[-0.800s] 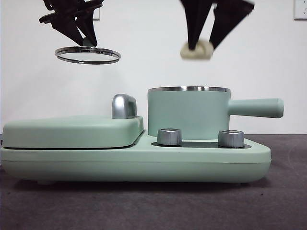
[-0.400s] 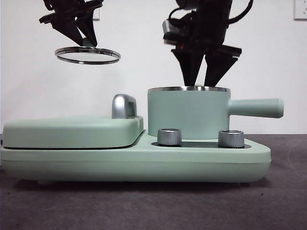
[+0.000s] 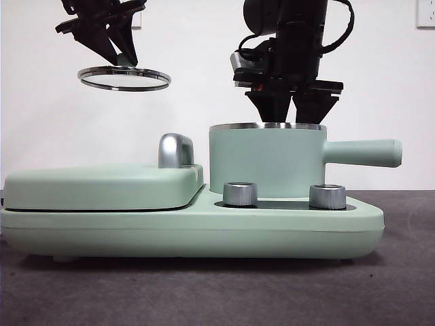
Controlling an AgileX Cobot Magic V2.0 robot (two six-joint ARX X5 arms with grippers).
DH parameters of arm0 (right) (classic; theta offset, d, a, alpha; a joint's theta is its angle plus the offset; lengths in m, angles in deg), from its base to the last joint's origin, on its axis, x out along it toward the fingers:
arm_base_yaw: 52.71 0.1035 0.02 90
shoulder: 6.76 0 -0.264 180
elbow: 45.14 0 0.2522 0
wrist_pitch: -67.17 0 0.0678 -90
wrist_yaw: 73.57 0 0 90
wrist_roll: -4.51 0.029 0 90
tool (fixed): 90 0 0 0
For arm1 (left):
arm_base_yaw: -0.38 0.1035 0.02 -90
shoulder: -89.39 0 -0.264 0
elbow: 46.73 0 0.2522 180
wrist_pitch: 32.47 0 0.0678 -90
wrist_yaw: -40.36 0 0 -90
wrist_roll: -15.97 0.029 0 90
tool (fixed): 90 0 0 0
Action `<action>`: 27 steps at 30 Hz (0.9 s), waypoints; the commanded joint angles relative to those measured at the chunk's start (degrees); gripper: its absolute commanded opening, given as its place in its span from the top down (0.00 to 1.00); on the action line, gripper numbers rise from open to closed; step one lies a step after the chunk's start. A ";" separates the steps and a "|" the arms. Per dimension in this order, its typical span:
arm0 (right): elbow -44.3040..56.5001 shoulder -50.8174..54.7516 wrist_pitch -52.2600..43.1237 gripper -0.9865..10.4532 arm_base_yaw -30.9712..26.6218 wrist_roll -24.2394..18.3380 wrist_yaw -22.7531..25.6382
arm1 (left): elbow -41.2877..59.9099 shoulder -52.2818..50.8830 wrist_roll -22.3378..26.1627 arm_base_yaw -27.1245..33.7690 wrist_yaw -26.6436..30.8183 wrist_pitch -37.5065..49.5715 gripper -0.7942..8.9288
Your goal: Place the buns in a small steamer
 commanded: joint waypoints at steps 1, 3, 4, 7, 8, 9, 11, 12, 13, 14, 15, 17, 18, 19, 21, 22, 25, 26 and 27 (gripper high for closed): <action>-1.36 -1.03 -0.09 0.68 0.02 -0.50 0.00 | -2.43 0.68 -0.44 -0.15 -0.11 1.38 0.87; -1.36 -1.03 -0.09 0.62 -0.04 -0.46 -0.04 | -2.43 0.68 -0.46 -0.15 -0.11 1.38 0.87; -1.36 -1.03 -0.09 0.61 -0.07 -0.46 -0.02 | -2.43 0.68 -0.46 -0.15 -0.11 1.38 0.87; -1.36 -1.03 -0.11 0.59 -0.07 -0.46 0.00 | -2.43 0.68 -0.44 -0.15 -0.11 1.36 0.87; -1.36 -1.03 -0.11 0.58 -0.07 -0.44 0.00 | -2.43 0.68 -0.44 -0.15 -0.11 1.36 0.87; -1.36 -1.03 -0.13 0.58 -0.07 -0.44 0.00 | -2.43 0.68 -0.46 -0.15 -0.11 1.36 0.87; -1.40 -0.98 -0.13 0.58 -0.07 -0.44 0.00 | -2.43 0.68 -0.44 -0.15 -0.11 1.36 0.87; -1.51 -0.94 -0.09 0.58 -0.07 -0.44 -0.02 | -2.43 0.68 -0.44 -0.15 -0.11 1.36 0.87; -1.77 -0.87 0.02 0.58 -0.07 -0.44 -0.02 | -2.43 0.68 -0.46 -0.15 -0.11 1.36 0.87; -2.27 -0.76 0.24 0.58 -0.07 -0.44 0.00 | -2.43 0.68 -0.44 -0.15 -0.11 1.38 0.87; -2.99 -0.59 0.50 0.58 -0.07 -0.44 0.00 | -2.43 0.68 -0.44 -0.15 -0.11 1.38 0.87; -4.85 -0.28 0.98 0.58 -0.07 -0.46 0.00 | -2.43 0.68 -0.44 -0.15 -0.11 1.40 0.87; -6.38 0.04 1.57 0.58 -0.04 -0.44 0.00 | -2.43 0.68 -0.44 -0.15 -0.11 1.40 0.87; -7.80 0.20 2.40 0.58 0.00 -0.42 0.00 | -2.43 0.68 -0.44 -0.15 -0.11 1.40 0.87; -11.72 0.68 5.60 0.58 0.04 -0.24 0.11 | -2.43 0.70 -0.46 -0.15 -0.11 1.36 0.87; -13.33 0.94 7.06 0.58 0.04 -0.11 0.20 | -2.43 0.70 -0.46 -0.15 -0.11 1.31 0.87; -17.46 2.80 11.69 0.58 0.04 0.63 0.57 | -2.43 0.70 -0.57 -0.15 -0.11 0.90 0.87; -17.86 3.82 12.94 0.58 0.04 0.68 0.63 | -2.43 0.70 -0.66 -0.15 -0.11 0.79 0.87; -17.86 5.05 14.10 0.58 0.04 0.68 1.09 | -2.43 0.70 -0.68 -0.15 -0.11 0.74 0.87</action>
